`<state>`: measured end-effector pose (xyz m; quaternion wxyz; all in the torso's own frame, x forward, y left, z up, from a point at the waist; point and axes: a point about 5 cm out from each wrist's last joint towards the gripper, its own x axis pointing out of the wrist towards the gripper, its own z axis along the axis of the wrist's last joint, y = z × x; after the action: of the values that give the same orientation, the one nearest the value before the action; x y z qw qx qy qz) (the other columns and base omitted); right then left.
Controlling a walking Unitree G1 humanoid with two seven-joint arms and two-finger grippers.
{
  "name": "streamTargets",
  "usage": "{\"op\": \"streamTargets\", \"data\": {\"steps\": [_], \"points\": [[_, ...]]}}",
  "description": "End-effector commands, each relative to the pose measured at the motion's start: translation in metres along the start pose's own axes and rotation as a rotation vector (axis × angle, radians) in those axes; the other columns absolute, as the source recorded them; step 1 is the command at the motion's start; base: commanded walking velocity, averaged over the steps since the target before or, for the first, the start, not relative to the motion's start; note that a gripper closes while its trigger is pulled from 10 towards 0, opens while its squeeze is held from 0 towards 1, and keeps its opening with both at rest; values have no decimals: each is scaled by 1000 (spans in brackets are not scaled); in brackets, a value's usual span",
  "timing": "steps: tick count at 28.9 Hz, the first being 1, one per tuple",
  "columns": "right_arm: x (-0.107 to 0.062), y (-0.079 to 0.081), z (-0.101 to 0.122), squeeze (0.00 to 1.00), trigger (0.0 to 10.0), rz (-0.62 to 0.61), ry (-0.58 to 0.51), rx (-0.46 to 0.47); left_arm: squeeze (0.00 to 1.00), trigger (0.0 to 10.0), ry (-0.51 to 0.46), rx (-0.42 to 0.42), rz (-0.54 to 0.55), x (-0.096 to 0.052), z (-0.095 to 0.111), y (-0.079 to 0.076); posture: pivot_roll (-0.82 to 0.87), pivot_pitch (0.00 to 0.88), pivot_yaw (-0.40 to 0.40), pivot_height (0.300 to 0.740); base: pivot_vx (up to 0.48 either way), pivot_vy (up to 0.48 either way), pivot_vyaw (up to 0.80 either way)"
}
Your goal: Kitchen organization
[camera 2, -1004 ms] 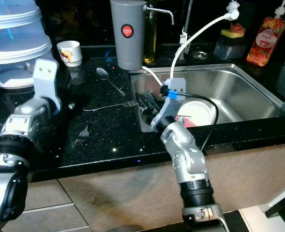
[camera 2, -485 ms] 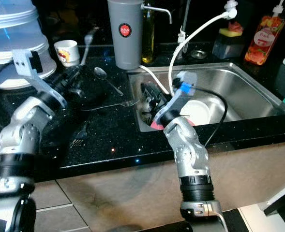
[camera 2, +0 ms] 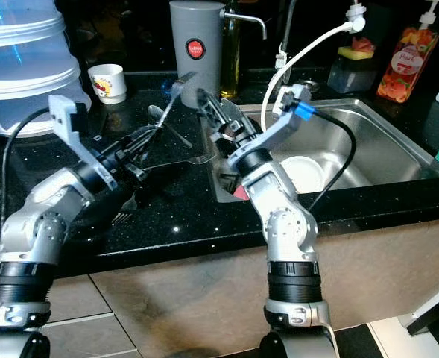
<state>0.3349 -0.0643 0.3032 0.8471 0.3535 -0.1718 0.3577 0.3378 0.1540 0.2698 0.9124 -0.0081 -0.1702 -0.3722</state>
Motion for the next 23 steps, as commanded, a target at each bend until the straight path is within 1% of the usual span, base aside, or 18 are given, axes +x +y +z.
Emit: {"op": "streamTargets", "data": {"steps": [1, 2, 3, 8, 10, 14, 15, 16, 17, 20, 23], "points": [[3, 10, -7, 294, 10000, 14, 8, 46, 0, 0, 29, 59, -7, -2, -1, -2, 55, 64, 5, 740, 0, 0, 0], [3, 10, -8, 294, 10000, 14, 13, 50, 0, 0, 31, 66, -9, -1, -1, -3, 55, 64, 5, 740, 0, 0, 0], [3, 10, -9, 0, 10000, 13, 25, 47, 0, 0, 24, 77, -6, 0, 0, -5, 55, 64, 5, 740, 0, 0, 0], [2, 11, -13, 0, 10000, 0, 59, 40, 0, 0, 32, 133, -25, 5, 0, -12, 54, 57, 9, 740, 0, 0, 0], [2, 10, -14, 0, 10000, -3, 63, 41, 0, 0, 35, 139, -30, 5, -1, -13, 54, 57, 9, 740, 0, 0, 0], [1, 4, -19, 0, 10000, -49, 94, 42, 0, 0, 40, 169, -52, 6, -1, -17, 54, 57, 9, 740, 0, 0, 0], [1, 2, -20, 0, 6157, -62, 94, 55, 0, 0, 42, 174, -54, 5, -1, -17, 54, 54, 8, 740, 0, 0, 0], [1, 1, -20, 0, 6157, -71, 93, 64, 0, 0, 43, 176, -53, 5, -2, -18, 54, 54, 8, 740, 0, 0, 0], [0, 1, -19, 0, 0, -74, 90, 74, 0, 0, 44, 176, -51, 5, -2, -18, 54, 54, 8, 740, 0, 0, 0], [0, 0, -18, 0, 0, -73, 83, 85, 0, 0, 50, 183, -49, 5, -3, -18, 53, 45, 6, 740, 0, 0, 0], [0, 0, -18, 0, 0, -71, 79, 91, 0, 0, 70, 208, -57, 3, -6, -19, 52, 37, 6, 740, 0, 0, 0]]}}
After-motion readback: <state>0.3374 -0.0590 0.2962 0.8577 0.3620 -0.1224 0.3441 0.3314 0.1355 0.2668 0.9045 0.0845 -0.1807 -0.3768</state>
